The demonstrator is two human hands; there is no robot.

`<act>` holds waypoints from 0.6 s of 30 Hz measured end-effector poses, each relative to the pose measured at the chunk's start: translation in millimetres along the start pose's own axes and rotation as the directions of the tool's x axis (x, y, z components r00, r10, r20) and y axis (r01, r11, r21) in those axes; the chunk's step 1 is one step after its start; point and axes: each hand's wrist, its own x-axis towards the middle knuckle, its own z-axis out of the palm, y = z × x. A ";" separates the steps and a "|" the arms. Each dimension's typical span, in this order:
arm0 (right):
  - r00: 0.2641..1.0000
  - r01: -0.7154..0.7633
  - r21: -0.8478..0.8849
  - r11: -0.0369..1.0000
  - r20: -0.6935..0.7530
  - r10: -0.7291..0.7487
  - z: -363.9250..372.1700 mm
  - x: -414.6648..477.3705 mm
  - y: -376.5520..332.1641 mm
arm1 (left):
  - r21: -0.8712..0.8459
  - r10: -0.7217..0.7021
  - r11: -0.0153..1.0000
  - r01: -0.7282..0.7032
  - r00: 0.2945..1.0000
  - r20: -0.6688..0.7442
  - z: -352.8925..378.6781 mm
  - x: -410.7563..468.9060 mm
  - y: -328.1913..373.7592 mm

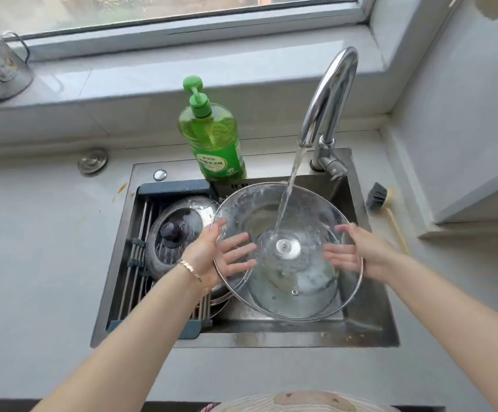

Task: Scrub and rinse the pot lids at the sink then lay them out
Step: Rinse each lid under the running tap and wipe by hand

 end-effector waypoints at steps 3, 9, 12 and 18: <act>0.999 -0.026 0.089 0.996 -0.044 0.031 17.5 3.3 23.5 | 0.171 0.129 0.977 -0.130 0.992 0.017 4.4 -14.7 17.7; 0.982 -0.180 0.217 0.959 -0.012 0.187 52.9 -7.0 43.8 | 0.160 0.231 0.958 -0.237 0.971 0.053 -2.1 -25.2 26.2; 0.972 -0.235 0.270 0.934 0.062 0.227 65.0 -14.4 44.1 | 0.267 0.112 0.955 -0.132 0.990 0.089 -2.7 -16.1 0.4; 0.943 -0.334 0.350 0.875 0.124 0.310 75.0 -21.2 41.1 | 0.074 0.103 0.993 -0.096 0.990 -0.099 -0.8 0.1 -18.7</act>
